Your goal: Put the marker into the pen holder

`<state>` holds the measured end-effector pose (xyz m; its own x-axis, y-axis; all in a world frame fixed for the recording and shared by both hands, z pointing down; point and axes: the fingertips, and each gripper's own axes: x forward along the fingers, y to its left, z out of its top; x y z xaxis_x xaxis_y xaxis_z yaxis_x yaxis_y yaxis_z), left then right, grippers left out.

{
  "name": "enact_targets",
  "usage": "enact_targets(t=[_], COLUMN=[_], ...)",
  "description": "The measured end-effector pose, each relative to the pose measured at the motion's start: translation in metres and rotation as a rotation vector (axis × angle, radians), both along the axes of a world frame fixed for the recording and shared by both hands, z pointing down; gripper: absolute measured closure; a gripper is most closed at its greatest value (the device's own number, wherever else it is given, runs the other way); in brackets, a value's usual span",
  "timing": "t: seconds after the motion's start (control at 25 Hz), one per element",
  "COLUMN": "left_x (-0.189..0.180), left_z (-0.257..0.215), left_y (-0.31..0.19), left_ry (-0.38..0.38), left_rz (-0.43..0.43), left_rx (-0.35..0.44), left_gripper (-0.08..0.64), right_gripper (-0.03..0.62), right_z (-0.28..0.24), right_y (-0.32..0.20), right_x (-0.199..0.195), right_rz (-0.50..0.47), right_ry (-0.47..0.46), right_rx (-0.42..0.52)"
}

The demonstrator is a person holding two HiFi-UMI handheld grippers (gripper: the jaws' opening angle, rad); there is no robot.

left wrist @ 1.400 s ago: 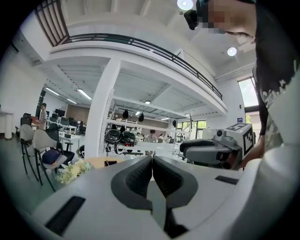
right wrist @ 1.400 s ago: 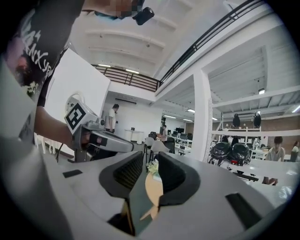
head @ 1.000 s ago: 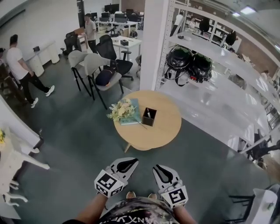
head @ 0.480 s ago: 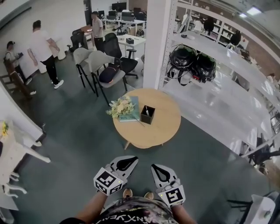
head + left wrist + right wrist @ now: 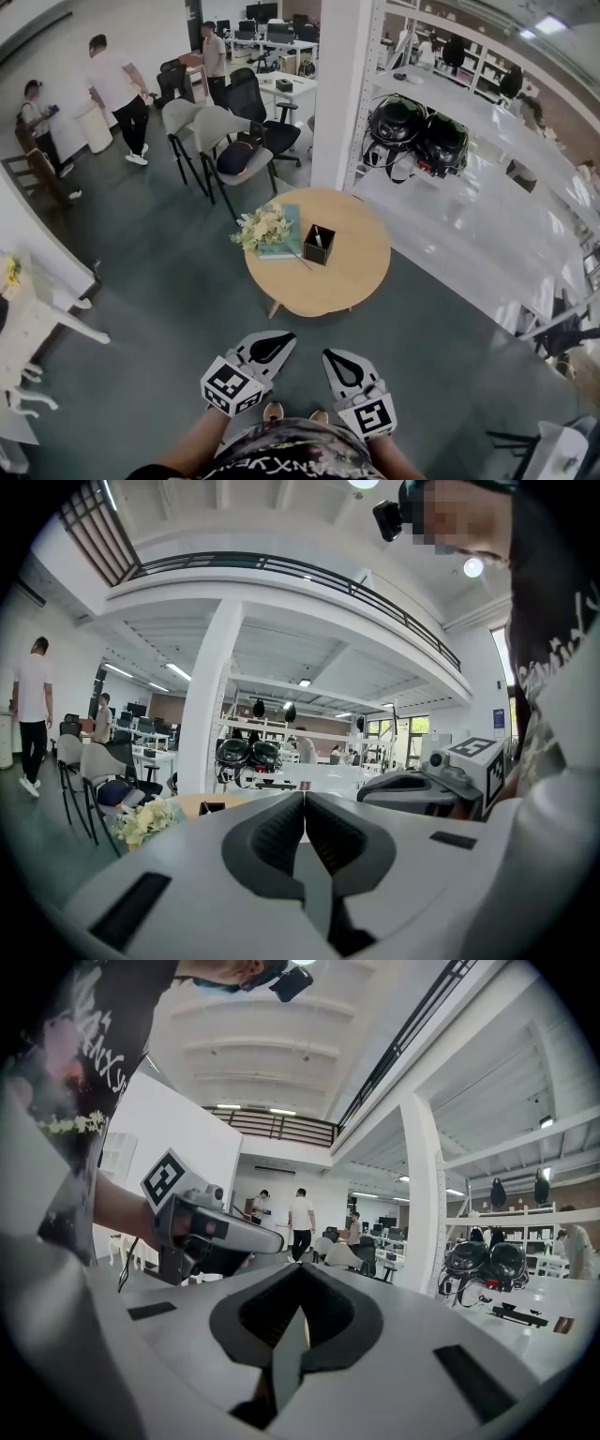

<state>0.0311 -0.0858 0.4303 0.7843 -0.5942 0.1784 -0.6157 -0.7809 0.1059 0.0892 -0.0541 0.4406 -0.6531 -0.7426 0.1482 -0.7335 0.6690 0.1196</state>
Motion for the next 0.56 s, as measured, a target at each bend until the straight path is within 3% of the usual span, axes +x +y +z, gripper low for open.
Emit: enact_targets(t=[0.56], left_x=[-0.0049], left_z=[-0.0029], left_y=[-0.0047], left_ry=[-0.008], left_rz=[-0.001], left_rx=[0.013], left_gripper=[0.538], right_gripper=[0.591], right_z=[-0.0036], right_y=[-0.0025], right_x=[-0.0022], right_rz=[-0.005], right_ry=[0.011], right_rx=[0.014])
